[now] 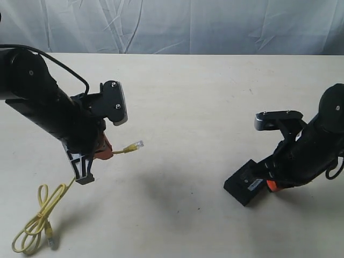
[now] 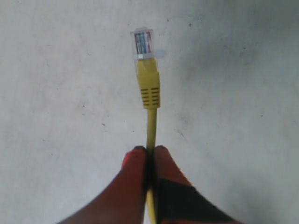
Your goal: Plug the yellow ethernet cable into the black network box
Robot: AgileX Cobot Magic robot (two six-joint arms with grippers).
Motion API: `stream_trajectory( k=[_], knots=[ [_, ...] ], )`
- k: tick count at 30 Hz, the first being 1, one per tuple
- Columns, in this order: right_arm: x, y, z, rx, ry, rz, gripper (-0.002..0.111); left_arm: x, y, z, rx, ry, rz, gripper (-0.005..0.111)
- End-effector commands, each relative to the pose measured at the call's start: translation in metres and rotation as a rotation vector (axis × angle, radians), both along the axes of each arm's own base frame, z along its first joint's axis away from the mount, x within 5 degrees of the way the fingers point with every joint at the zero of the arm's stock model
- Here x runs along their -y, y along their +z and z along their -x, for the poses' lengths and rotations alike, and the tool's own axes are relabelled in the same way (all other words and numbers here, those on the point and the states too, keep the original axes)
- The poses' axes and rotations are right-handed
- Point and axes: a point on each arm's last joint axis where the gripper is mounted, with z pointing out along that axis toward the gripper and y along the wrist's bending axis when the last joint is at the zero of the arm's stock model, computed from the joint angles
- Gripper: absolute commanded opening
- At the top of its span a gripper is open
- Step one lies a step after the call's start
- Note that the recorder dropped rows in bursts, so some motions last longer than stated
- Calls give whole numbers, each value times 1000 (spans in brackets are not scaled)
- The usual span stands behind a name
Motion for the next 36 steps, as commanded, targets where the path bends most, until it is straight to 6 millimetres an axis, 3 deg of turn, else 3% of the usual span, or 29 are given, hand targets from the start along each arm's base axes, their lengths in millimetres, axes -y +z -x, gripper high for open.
stream_trajectory(
  k=[1,5,12,19,24,29,36],
  knots=[
    [0,-7,-14,110,14,20,-1,0,2,-3,7,15,14,0],
    [-2,-12,-18,140,-7,-4,-1,0,2,-3,11,14,17,0],
    [-29,-14,-16,210,93,-27,-1,1,3,-3,11,21,26,0],
    [-29,-9,-16,215,46,-53,-1,1,3,-3,11,21,26,0],
    [-17,8,-12,201,38,-54,-1,1,3,-3,11,21,26,0],
    [-2,25,5,72,55,-12,-1,1,2,-3,9,20,26,0],
    [-17,18,27,-40,172,17,-1,1,3,-3,8,22,28,0]
  ],
)
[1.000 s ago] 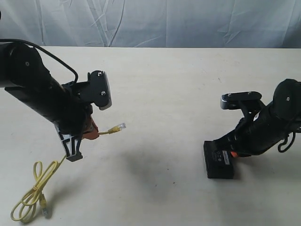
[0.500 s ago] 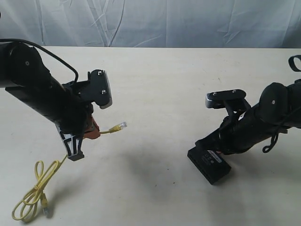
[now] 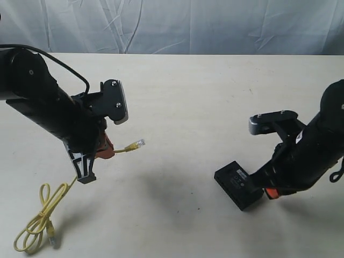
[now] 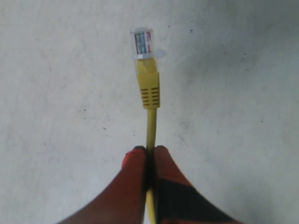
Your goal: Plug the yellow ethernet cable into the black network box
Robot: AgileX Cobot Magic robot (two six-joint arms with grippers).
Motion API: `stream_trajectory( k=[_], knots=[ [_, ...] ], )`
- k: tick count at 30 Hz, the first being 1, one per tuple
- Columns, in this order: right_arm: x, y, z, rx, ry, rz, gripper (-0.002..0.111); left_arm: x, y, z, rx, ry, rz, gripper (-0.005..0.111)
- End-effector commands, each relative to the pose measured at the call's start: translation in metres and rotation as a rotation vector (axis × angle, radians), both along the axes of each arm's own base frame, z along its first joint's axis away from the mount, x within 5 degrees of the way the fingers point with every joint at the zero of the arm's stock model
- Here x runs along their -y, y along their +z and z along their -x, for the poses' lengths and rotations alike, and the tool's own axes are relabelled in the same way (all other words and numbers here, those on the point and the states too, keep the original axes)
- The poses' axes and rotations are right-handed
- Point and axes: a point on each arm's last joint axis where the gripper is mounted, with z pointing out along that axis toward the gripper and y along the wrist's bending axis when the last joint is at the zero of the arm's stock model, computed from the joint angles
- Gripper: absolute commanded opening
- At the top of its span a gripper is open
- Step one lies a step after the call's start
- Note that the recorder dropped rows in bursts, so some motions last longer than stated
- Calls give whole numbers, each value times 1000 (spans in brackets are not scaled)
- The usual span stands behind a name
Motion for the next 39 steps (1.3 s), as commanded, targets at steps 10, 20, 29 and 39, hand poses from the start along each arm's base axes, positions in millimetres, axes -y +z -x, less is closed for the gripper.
stream_trajectory(
  k=[10,20,29,39],
  knots=[
    [-11,-28,9,-69,51,38,-1,0,2,-2,6,14,13,0],
    [-19,-35,5,-48,34,-26,-1,0,2,-3,10,13,14,0],
    [-22,-34,-2,17,8,-53,-1,1,3,-4,17,24,26,0],
    [-22,-34,-3,26,-13,-64,-1,1,3,-4,13,31,34,0]
  ],
)
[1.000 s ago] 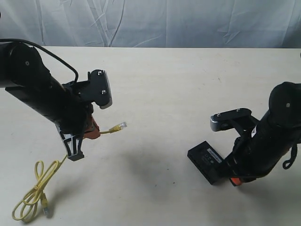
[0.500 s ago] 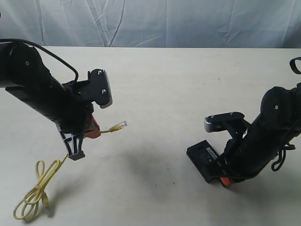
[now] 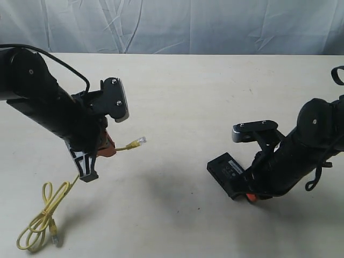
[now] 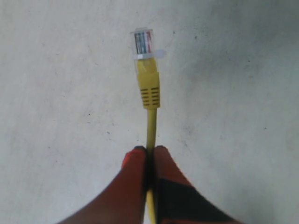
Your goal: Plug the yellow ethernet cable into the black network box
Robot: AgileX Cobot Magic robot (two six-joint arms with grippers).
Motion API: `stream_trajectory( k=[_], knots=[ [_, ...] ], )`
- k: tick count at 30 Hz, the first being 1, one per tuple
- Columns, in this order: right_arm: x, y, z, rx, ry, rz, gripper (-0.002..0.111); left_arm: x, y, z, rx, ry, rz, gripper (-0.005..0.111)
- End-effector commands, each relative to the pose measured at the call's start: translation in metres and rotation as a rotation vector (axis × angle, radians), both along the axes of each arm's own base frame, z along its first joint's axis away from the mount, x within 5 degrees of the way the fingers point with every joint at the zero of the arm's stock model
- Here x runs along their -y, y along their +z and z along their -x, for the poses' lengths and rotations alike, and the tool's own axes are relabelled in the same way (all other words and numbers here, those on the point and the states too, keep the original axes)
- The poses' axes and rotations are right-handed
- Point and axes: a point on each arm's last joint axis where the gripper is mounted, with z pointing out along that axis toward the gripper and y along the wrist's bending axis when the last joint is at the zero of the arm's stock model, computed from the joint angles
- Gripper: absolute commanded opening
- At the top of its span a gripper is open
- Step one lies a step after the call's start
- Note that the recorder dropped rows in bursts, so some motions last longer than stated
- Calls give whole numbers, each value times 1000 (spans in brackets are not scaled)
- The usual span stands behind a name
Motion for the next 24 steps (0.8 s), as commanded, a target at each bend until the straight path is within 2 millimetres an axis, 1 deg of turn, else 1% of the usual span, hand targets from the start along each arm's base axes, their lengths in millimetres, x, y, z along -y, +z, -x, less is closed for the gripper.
stream_trajectory(
  k=[1,4,7,9,12,15,17,20,24],
  knots=[
    [-1,-1,2,-14,-5,-6,-1,0,2,-2,3,20,20,0],
    [-2,5,7,-69,19,-14,-1,0,2,-2,2,21,21,0],
    [-2,25,9,-71,62,-29,-1,1,2,-2,-5,30,30,0],
    [-2,43,7,-28,80,-36,-1,2,2,-1,-31,48,46,0],
    [0,68,-1,73,75,-21,-1,8,2,7,-75,27,55,0],
    [10,82,-17,134,0,-38,-1,21,2,17,-114,9,57,0],
    [19,83,-28,139,-58,-45,-1,29,2,24,-124,-2,51,0],
    [29,74,-40,111,-105,-35,-1,37,1,30,-152,33,33,0],
    [30,59,-50,64,-107,-20,-1,45,-2,29,-204,48,-52,0]
  ],
)
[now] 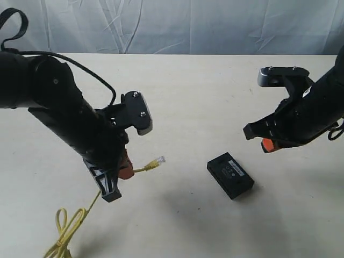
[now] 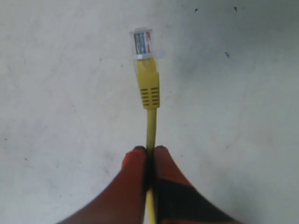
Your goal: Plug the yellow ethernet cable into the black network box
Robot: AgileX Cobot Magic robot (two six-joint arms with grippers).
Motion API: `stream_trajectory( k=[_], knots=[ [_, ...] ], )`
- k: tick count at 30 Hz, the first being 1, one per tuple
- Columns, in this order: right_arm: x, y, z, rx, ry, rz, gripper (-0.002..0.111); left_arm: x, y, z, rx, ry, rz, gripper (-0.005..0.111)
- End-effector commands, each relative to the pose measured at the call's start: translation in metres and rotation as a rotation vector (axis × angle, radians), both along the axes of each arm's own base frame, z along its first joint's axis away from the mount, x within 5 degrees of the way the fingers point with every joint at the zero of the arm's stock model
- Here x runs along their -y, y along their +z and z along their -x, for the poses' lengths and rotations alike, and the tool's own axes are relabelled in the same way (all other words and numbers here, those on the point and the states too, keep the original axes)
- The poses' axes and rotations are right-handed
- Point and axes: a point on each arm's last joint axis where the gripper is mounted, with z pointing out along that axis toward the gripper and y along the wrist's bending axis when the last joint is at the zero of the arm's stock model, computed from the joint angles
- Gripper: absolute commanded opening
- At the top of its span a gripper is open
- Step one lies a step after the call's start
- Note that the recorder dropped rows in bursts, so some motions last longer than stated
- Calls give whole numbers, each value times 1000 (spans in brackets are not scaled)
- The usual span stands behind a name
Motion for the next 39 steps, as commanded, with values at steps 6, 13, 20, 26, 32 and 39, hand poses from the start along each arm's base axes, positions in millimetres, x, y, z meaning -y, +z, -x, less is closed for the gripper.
stream_trajectory(
  k=[6,13,20,26,32,39],
  knots=[
    [1,-30,-28,-100,9,-51,-1,41,-7,-7,-74,-36,-76,0],
    [30,-41,-46,-137,18,-354,-1,61,-17,-18,-91,-26,-81,0],
    [44,-78,-51,-223,6,-563,-1,76,-23,-21,-137,-63,-110,0],
    [44,-83,-51,-234,-7,-572,-1,89,-41,-9,-163,-110,-142,0],
    [43,-83,-51,-235,-5,-571,-1,103,-41,-5,-120,-129,-112,0],
    [38,-84,-51,-237,9,-566,-1,119,-46,-19,-132,-103,-116,0]
  ],
)
